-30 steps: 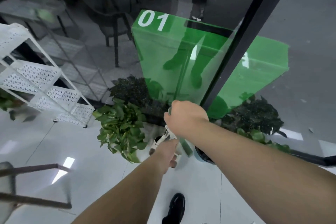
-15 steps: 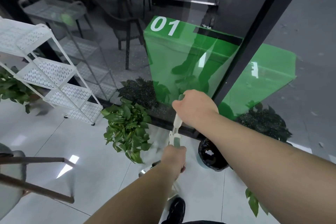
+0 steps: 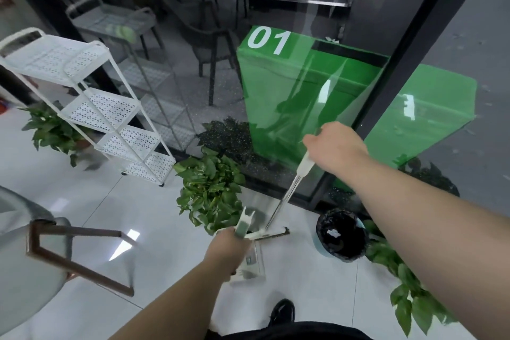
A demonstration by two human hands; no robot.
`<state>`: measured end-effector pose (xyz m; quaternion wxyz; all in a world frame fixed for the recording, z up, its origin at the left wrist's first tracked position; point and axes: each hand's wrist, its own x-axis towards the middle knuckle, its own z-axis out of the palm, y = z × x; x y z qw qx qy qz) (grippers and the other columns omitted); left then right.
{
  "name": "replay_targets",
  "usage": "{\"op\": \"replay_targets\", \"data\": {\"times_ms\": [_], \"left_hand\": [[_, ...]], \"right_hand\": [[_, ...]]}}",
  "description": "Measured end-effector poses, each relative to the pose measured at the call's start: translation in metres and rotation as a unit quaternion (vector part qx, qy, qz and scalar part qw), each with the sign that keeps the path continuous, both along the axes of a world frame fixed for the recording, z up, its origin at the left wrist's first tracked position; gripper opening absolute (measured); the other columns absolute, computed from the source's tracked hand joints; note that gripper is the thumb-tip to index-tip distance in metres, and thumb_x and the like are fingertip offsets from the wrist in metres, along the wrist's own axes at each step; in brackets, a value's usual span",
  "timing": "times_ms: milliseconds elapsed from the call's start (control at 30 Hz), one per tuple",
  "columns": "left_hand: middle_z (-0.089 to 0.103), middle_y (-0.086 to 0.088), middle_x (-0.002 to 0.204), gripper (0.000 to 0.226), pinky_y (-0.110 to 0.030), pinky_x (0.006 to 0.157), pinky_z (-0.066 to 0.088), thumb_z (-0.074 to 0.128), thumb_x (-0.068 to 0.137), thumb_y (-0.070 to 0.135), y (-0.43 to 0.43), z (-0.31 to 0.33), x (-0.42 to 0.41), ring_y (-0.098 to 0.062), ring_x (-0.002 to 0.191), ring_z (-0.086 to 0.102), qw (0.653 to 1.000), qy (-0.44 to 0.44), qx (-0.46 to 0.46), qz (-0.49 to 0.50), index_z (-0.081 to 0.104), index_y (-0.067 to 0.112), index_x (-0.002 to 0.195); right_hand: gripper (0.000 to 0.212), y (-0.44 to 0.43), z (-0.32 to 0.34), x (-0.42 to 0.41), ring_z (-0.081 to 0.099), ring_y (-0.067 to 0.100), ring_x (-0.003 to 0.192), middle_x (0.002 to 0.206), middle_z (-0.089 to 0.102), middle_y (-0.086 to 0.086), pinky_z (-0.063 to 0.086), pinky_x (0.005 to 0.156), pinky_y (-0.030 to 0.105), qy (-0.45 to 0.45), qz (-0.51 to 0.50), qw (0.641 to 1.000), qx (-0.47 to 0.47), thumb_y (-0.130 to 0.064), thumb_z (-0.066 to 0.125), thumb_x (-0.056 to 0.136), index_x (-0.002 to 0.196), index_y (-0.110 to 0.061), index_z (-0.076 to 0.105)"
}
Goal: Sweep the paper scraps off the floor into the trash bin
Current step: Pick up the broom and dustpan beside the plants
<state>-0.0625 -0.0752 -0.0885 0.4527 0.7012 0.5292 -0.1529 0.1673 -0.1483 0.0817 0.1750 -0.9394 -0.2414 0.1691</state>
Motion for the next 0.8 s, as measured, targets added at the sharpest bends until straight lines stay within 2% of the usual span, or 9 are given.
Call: {"op": "replay_targets", "data": {"times_ms": [100,167,233,333,400,533,700,800], "left_hand": [[0.061,-0.006,0.068,0.014,-0.033,0.050,0.053,0.050,0.091,0.021,0.010,-0.002,-0.001,-0.021,0.049,0.056,0.998,-0.029,0.010,0.054,0.062,0.014,0.092],[0.062,-0.005,0.064,0.015,-0.037,0.055,0.055,0.050,0.090,0.021,0.014,-0.003,-0.002,-0.022,0.052,0.057,0.996,-0.036,0.016,0.082,0.063,0.014,0.092],[0.062,-0.006,0.060,0.016,-0.035,0.055,0.052,0.048,0.087,0.016,0.019,-0.004,-0.005,-0.023,0.054,0.058,0.994,-0.030,0.011,0.107,0.062,0.013,0.095],[0.058,-0.010,0.066,0.015,-0.032,0.054,0.049,0.049,0.087,0.009,0.024,-0.011,-0.011,-0.026,0.055,0.055,0.989,-0.030,-0.002,0.146,0.062,0.009,0.094],[0.056,-0.010,0.068,0.013,-0.032,0.055,0.049,0.051,0.088,0.010,0.024,-0.013,-0.009,-0.025,0.056,0.052,0.987,-0.035,-0.005,0.156,0.063,0.008,0.092],[0.055,-0.010,0.072,0.014,-0.034,0.058,0.049,0.051,0.088,0.014,0.017,-0.017,0.004,-0.026,0.061,0.051,0.983,-0.042,-0.015,0.176,0.063,0.009,0.092],[0.058,-0.010,0.071,0.012,-0.035,0.060,0.049,0.053,0.088,0.015,0.010,-0.013,0.020,-0.027,0.062,0.052,0.985,-0.054,-0.014,0.162,0.065,0.011,0.088],[0.056,-0.010,0.068,0.012,-0.035,0.060,0.049,0.055,0.089,0.016,0.007,-0.018,0.025,-0.027,0.060,0.052,0.987,-0.052,-0.013,0.154,0.064,0.009,0.086]], "right_hand": [[0.037,0.005,0.006,-0.002,0.050,0.025,0.052,0.057,0.052,0.004,0.041,0.051,0.025,-0.025,-0.005,1.000,0.012,-0.031,0.047,0.095,0.066,-0.009,0.053],[0.036,0.001,0.014,0.003,0.052,0.025,0.053,0.060,0.054,0.004,0.041,0.051,0.026,-0.050,-0.010,0.999,0.012,-0.032,0.047,0.095,0.069,-0.008,0.055],[0.032,-0.007,0.025,0.011,0.052,0.024,0.052,0.059,0.054,0.003,0.041,0.049,0.026,-0.077,-0.030,0.996,0.032,-0.031,0.049,0.092,0.070,-0.010,0.056],[0.019,-0.019,0.039,0.022,0.051,0.022,0.050,0.057,0.051,0.000,0.041,0.048,0.025,-0.085,-0.078,0.988,0.106,-0.026,0.054,0.084,0.069,-0.014,0.051],[0.014,-0.023,0.042,0.024,0.054,0.022,0.052,0.060,0.054,0.000,0.044,0.049,0.026,-0.087,-0.086,0.985,0.121,-0.025,0.055,0.081,0.072,-0.015,0.052],[0.019,-0.035,0.023,0.023,0.062,0.024,0.065,0.073,0.063,0.003,0.049,0.055,0.029,-0.105,-0.046,0.993,0.010,-0.032,0.054,0.088,0.082,-0.014,0.056],[0.023,-0.063,-0.016,0.029,0.056,0.023,0.064,0.079,0.062,0.006,0.044,0.056,0.028,-0.031,-0.034,0.994,-0.097,-0.026,0.052,0.093,0.075,-0.012,0.054],[0.021,-0.071,-0.021,0.034,0.050,0.021,0.055,0.065,0.054,0.004,0.036,0.051,0.024,0.023,-0.008,0.990,-0.140,-0.014,0.052,0.086,0.066,-0.010,0.052]]}}
